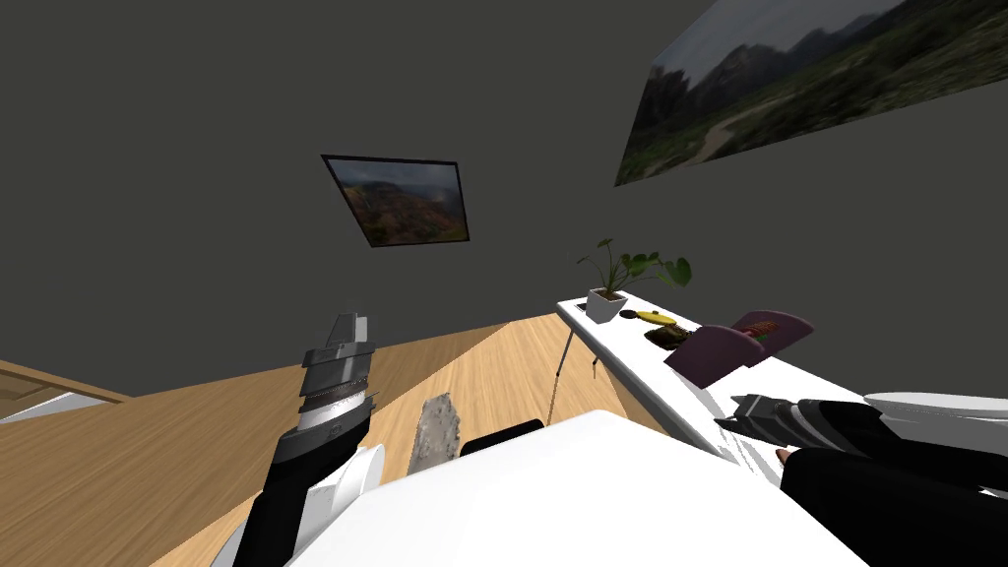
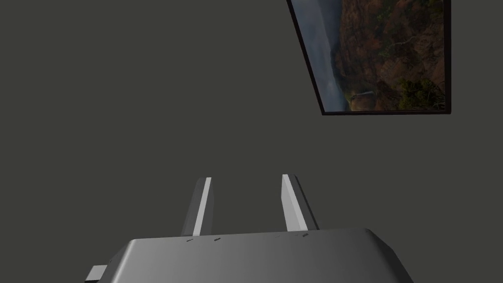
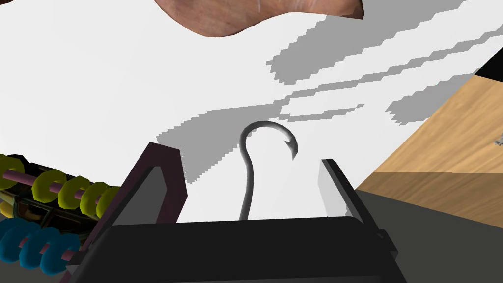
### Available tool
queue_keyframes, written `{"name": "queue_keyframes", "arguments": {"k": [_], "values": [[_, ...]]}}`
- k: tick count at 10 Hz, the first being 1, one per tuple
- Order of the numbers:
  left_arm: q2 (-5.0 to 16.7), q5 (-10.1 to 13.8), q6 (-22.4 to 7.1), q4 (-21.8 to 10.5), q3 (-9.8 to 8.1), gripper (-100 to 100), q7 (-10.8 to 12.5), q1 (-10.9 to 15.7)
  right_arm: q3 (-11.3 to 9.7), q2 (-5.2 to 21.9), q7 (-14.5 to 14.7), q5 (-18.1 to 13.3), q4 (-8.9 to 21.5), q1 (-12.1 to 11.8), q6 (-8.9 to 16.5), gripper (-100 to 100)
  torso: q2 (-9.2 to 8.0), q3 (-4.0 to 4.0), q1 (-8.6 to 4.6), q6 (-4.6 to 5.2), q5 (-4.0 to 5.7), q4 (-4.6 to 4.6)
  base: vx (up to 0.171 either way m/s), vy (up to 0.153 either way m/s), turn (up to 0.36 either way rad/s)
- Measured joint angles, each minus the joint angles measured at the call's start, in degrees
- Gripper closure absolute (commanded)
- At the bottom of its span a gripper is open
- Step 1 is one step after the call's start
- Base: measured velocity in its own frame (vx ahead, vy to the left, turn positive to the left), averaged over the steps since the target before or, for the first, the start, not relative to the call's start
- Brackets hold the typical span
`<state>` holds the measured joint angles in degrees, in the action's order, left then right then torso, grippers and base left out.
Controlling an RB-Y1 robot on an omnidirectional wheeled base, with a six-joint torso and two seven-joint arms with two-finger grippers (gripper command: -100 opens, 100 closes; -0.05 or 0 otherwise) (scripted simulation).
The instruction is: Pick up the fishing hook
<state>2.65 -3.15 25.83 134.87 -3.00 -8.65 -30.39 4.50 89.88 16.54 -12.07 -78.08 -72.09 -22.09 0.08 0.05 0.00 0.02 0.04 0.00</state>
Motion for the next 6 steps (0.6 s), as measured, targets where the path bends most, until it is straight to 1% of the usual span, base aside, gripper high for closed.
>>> {"name": "queue_keyframes", "arguments": {"k": [4,5,6], "values": [[0.0,0.0,0.0,0.0,0.0,0,0.0,0.0,-0.01,0.01,-0.03,0.01,-0.02,-0.02,-0.09,100,-0.05,-0.03,-0.01,-0.02,0.04,-0.02,0.0,0.0,0.0],[0.0,0.0,0.0,0.0,0.0,0,0.0,0.0,-0.01,0.01,-0.04,0.02,-0.03,-0.03,-0.11,0,-0.05,-0.03,-0.02,-0.02,0.04,-0.02,0.0,0.0,0.0],[0.0,0.0,0.0,0.0,0.0,0,0.0,0.0,-0.01,0.01,-0.04,0.02,-0.04,-0.03,-0.12,100,-0.04,-0.03,-0.02,-0.02,0.04,-0.02,-0.022,0.023,-0.09]]}}
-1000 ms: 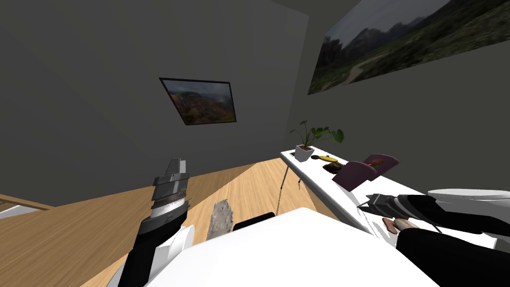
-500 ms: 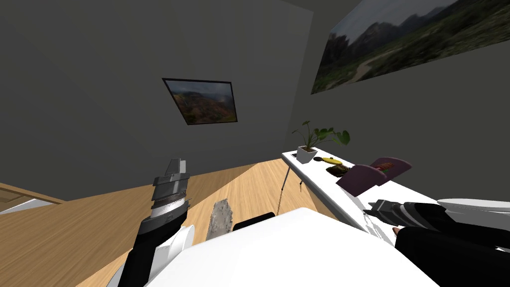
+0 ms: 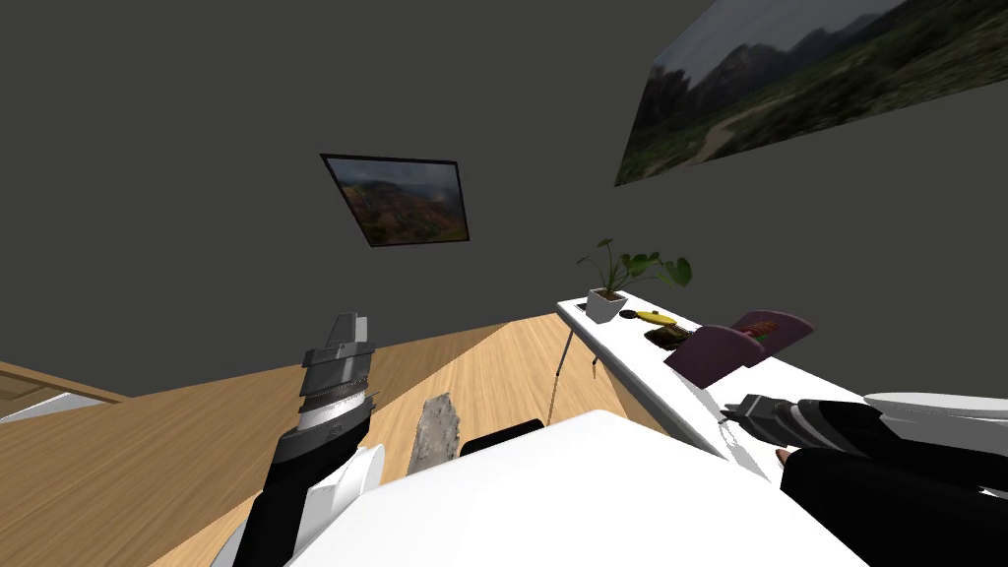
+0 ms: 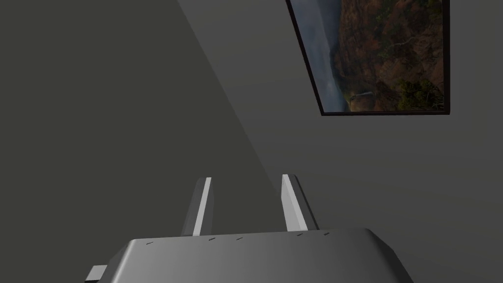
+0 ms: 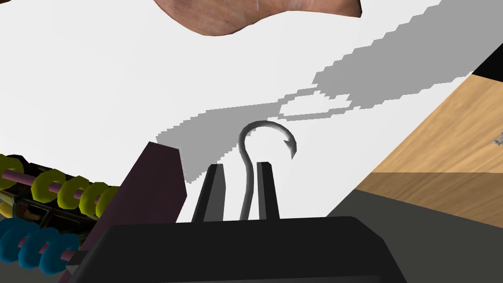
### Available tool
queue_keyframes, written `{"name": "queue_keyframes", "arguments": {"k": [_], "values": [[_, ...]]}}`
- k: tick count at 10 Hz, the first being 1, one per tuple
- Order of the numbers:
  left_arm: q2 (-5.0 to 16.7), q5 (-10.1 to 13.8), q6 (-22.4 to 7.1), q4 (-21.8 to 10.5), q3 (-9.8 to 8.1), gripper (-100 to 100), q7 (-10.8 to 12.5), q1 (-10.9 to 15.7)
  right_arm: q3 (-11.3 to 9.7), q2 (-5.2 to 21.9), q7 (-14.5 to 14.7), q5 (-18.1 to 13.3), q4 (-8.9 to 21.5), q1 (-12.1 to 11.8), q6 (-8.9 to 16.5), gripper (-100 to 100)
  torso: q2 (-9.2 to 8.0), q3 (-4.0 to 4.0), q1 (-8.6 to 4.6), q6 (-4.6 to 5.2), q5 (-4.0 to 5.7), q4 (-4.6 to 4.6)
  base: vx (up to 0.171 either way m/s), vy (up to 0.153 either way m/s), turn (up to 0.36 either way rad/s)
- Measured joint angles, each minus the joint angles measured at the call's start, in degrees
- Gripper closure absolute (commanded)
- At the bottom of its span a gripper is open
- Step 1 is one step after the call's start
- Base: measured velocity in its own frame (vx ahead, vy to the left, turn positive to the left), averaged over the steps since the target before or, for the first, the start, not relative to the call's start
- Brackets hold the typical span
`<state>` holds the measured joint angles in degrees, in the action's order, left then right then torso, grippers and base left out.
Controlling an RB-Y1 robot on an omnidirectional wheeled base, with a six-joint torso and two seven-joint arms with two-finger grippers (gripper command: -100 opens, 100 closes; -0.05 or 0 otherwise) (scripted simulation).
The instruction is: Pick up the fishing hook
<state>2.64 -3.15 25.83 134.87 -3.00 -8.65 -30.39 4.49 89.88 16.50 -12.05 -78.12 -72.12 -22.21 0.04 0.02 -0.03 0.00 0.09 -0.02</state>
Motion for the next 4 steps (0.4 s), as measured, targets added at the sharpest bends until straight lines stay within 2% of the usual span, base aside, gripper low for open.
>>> {"name": "queue_keyframes", "arguments": {"k": [2,3,4], "values": [[0.0,0.0,0.0,0.0,0.0,0,0.0,0.0,1.54,1.92,-0.58,0.62,0.58,-1.17,-1.0,100,-0.16,-0.08,0.18,0.04,-0.07,-0.02,-0.046,0.041,-0.091],[0.0,0.0,0.0,0.0,0.0,0,0.0,0.0,2.9,3.09,-0.97,1.05,0.44,-2.53,-1.39,100,-0.18,-0.1,0.21,0.03,-0.1,-0.04,-0.019,0.014,-0.015],[0.0,0.0,0.0,0.0,0.0,0,0.0,0.0,3.06,3.22,-1.07,1.1,0.41,-2.69,-1.48,0,-0.12,-0.08,0.15,0.02,-0.07,-0.03,0.0,0.0,0.0]]}}
